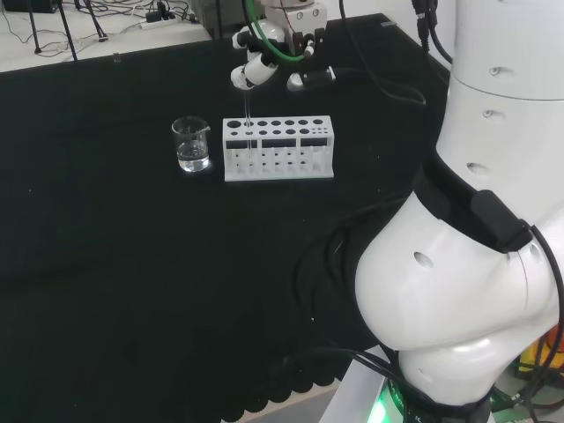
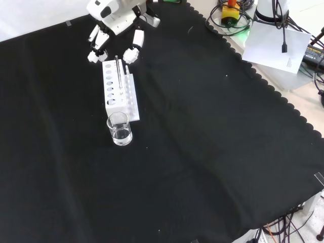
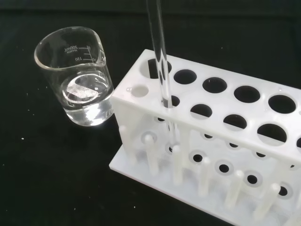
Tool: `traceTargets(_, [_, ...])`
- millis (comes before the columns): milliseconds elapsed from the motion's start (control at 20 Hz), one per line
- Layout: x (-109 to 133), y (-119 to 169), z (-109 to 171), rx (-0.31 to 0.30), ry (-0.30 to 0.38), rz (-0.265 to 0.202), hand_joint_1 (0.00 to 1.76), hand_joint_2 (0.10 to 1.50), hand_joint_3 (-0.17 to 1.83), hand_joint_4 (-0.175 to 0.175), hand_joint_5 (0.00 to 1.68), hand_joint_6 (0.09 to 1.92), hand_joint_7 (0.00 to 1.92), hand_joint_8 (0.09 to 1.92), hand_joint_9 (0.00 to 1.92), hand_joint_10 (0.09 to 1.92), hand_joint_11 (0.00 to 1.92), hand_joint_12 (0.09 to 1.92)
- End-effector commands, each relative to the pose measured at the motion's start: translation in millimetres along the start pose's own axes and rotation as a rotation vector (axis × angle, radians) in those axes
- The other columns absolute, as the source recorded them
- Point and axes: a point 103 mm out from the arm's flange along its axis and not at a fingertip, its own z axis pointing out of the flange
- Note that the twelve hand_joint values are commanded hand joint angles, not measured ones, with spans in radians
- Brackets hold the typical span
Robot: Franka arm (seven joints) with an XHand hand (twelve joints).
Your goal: Take the glass rod from the white test tube rack.
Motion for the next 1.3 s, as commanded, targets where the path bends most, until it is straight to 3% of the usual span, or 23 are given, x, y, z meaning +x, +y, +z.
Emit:
traceTargets(50, [-4,5,3,0.013,0.003,-0.002,0.61,0.92,0.52,-0.175,0.36,0.09,0.64,1.03,0.82,0.96,0.47,1.38])
traceTargets(350, [0,11,3,0.007,0.019,-0.028,0.65,0.93,0.51,-0.175,0.49,0.14,0.75,1.04,0.92,0.99,0.58,1.34])
traceTargets(400, [1,11,3,0.010,0.019,-0.029,0.66,0.93,0.51,-0.175,0.50,0.20,0.75,1.04,0.93,0.99,0.59,1.34])
traceTargets(600, [5,14,6,0.014,0.020,-0.033,0.68,0.93,0.50,-0.175,0.51,0.75,0.78,1.03,0.96,0.99,0.63,1.33])
traceTargets(700, [6,15,7,0.004,0.021,-0.037,0.71,0.93,0.51,-0.175,0.54,0.88,0.82,1.03,0.99,0.97,0.67,1.32])
traceTargets(1300, [4,17,7,-0.013,0.004,-0.046,0.87,0.88,0.58,-0.175,0.71,0.97,1.05,1.05,1.33,0.99,1.21,1.15])
